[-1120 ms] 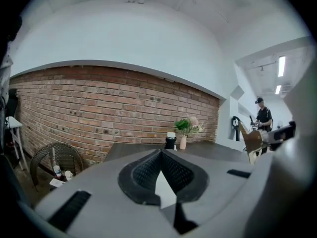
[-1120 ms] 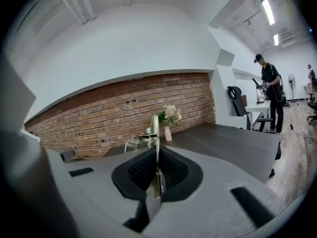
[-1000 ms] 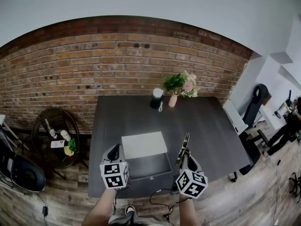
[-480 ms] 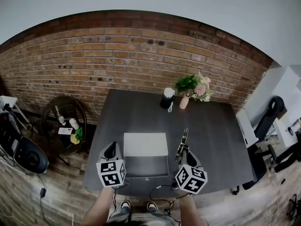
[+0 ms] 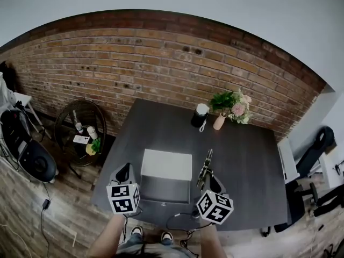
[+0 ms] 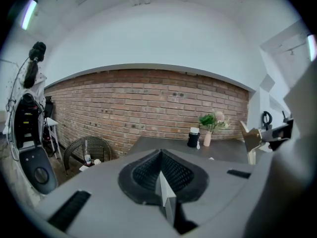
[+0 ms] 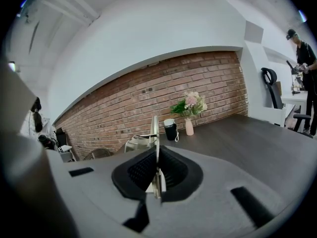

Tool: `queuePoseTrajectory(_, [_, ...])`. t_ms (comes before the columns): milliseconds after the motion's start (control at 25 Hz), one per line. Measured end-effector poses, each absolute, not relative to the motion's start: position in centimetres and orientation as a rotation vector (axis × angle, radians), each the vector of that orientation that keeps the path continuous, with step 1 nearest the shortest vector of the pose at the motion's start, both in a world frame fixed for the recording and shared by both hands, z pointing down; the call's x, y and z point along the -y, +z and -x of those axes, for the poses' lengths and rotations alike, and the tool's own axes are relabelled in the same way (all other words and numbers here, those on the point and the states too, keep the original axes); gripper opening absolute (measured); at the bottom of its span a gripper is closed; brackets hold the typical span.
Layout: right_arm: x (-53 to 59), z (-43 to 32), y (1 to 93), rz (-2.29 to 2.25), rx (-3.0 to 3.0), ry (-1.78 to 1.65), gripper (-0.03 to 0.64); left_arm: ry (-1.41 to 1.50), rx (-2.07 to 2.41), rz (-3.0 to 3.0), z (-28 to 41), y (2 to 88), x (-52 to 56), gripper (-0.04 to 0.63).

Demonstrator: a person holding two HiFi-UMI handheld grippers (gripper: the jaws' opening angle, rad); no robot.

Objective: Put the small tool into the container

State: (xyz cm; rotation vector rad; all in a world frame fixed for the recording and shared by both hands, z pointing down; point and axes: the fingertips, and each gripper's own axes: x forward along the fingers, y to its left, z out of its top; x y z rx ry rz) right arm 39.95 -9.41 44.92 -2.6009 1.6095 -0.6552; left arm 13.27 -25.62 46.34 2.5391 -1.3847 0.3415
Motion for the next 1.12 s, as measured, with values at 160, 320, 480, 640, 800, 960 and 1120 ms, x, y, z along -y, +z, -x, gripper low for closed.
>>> queuePoseTrajectory(160, [10.0, -39.0, 45.3, 2.58, -1.651, -0.665, 0.006, 0.346, 1.424, -2.519, -12.0, 46.4, 25.6, 0.002])
queuePoseTrajectory(320, [10.5, -38.4, 45.1, 2.583, -1.716, -0.643, 0.006, 0.342, 1.456, -2.488, -11.1, 46.6, 25.5, 0.002])
queuePoseTrajectory(480, [11.4, -37.4, 45.4, 2.565, -1.844, -0.645, 0.006, 0.346, 1.485, -2.459, -9.9, 47.3, 25.1, 0.002])
queuePoseTrajectory(640, [12.5, -36.1, 46.0, 2.552, -1.983, -0.637, 0.006, 0.362, 1.508, -2.42, -8.3, 48.4, 24.3, 0.002])
queuePoseTrajectory(800, [13.5, -34.6, 46.7, 2.526, -2.142, -0.619, 0.006, 0.377, 1.555, -2.366, -6.1, 49.4, 23.4, 0.002])
queuePoseTrajectory(960, [14.2, -32.8, 47.7, 2.443, -2.326, -0.626, 0.006, 0.387, 1.61, -2.293, -3.6, 50.5, 22.5, 0.002])
queuePoseTrajectory(1120, [14.8, -31.2, 48.7, 2.378, -2.525, -0.603, 0.006, 0.381, 1.66, -2.218, -1.5, 51.4, 22.0, 0.002])
